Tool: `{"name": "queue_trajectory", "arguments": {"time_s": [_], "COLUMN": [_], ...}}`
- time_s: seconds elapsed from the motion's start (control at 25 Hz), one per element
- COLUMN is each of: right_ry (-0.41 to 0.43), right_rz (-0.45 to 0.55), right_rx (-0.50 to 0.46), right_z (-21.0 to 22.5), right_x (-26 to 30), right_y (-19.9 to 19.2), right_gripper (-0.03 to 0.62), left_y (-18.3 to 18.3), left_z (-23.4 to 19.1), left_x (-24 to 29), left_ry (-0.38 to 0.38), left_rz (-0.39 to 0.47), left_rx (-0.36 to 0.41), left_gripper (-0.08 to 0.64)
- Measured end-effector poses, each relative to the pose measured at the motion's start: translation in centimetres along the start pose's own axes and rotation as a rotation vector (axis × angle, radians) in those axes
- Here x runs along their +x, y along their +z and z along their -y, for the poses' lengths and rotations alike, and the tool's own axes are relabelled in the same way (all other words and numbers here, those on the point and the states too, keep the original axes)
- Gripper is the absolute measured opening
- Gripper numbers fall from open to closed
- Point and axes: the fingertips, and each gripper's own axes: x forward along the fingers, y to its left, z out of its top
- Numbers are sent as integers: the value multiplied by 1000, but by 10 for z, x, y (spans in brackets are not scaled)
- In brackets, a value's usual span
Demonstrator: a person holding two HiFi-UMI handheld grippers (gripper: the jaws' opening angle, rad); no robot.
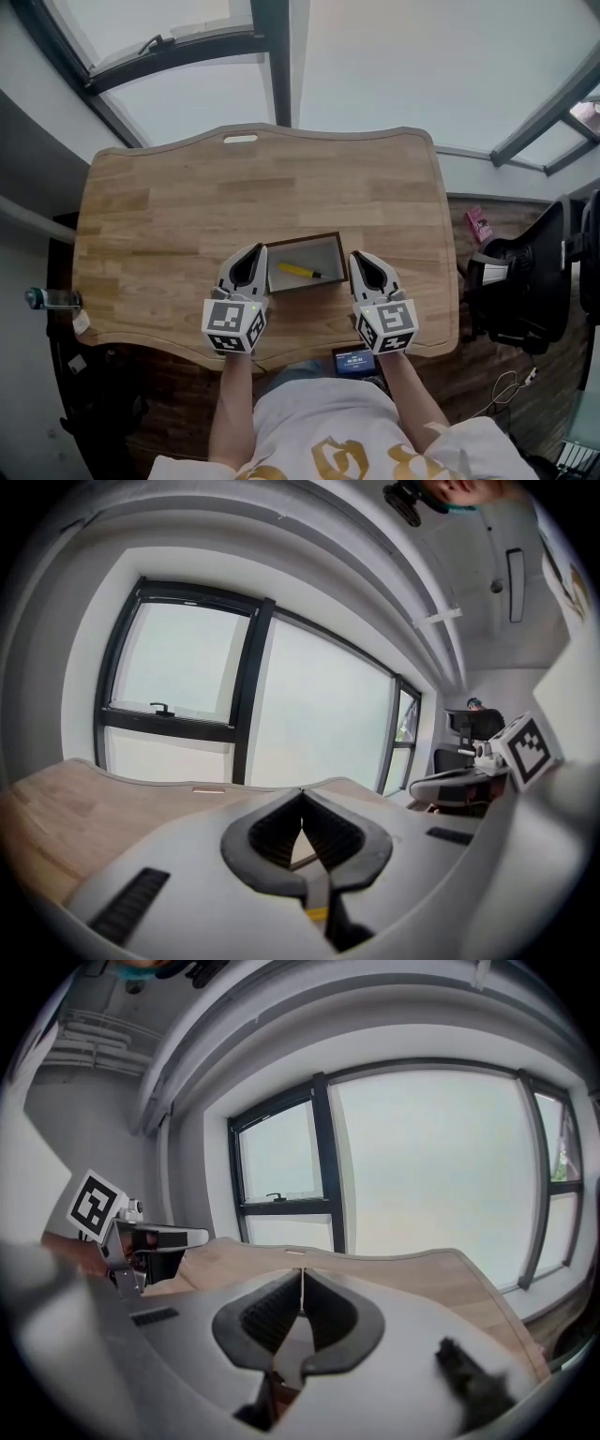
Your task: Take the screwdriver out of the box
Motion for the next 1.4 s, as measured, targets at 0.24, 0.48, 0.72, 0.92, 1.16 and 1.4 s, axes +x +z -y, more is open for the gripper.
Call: {"name": "queue_trajectory", "arguments": {"time_s": [0.24,0.48,0.72,0.92,1.16,1.4], "right_ry": [-21,-25,-10,10,37,58], "right_rz": [13,5,-10,-16,-45,-66], "right_rx": [-13,-18,-22,-15,-11,-8], "right_z": [1,2,1,1,2,-1], "right_x": [2,5,7,12,23,32], "right_y": [9,6,0,-5,-18,-23], "right_gripper": [32,32,32,32,32,32], "left_y": [6,4,-2,-5,-18,-29], "left_z": [-1,1,-4,-5,-2,-3], "left_x": [17,24,22,26,29,35], "left_ry": [-15,-4,16,19,5,-18], "left_rz": [12,1,-3,-14,-53,-95], "left_rx": [15,37,19,26,38,48], "left_gripper": [14,14,14,14,15,15]}}
